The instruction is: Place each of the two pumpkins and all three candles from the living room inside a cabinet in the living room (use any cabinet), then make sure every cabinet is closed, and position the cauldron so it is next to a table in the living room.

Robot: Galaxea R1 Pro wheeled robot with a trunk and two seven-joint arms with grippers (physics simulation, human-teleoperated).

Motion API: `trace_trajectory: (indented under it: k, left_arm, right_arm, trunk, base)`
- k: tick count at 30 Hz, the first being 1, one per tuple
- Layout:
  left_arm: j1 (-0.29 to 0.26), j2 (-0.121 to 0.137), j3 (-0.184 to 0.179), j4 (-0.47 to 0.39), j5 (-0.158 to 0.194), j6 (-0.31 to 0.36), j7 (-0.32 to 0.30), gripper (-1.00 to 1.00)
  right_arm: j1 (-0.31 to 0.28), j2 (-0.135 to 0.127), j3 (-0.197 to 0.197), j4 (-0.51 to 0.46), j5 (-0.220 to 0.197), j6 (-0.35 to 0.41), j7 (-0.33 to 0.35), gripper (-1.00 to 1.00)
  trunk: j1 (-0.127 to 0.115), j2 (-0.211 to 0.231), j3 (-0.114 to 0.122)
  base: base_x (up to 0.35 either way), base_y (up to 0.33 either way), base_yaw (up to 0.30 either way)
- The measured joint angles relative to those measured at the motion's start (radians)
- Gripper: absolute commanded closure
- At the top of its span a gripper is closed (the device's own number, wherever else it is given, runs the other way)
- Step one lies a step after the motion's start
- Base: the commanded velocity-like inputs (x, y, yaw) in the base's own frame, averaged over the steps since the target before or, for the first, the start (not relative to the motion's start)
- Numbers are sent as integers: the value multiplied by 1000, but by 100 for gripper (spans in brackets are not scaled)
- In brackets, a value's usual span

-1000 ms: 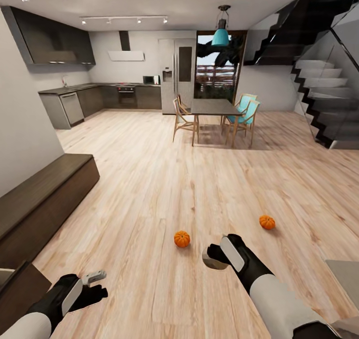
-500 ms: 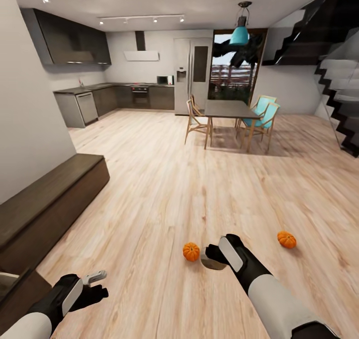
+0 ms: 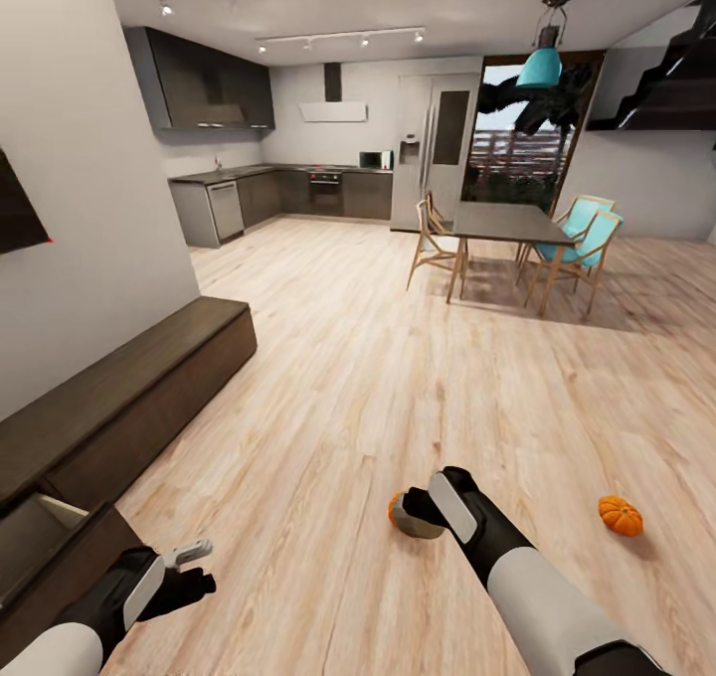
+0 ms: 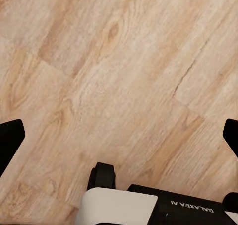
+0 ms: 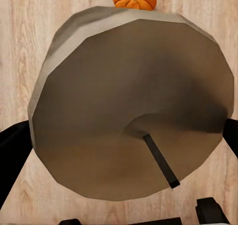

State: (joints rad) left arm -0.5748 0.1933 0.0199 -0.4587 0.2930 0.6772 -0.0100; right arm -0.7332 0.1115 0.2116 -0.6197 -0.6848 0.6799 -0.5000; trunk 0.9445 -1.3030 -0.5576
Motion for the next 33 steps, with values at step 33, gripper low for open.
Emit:
trace_trajectory:
  k: [33]
  left_arm:
    - [0,5,7,-23,4,33,-3,-100]
  right_arm:
    - [14,3,0,-5,0,-30,11,100]
  trunk:
    - [-73,133,59]
  base:
    - [13,-5,132]
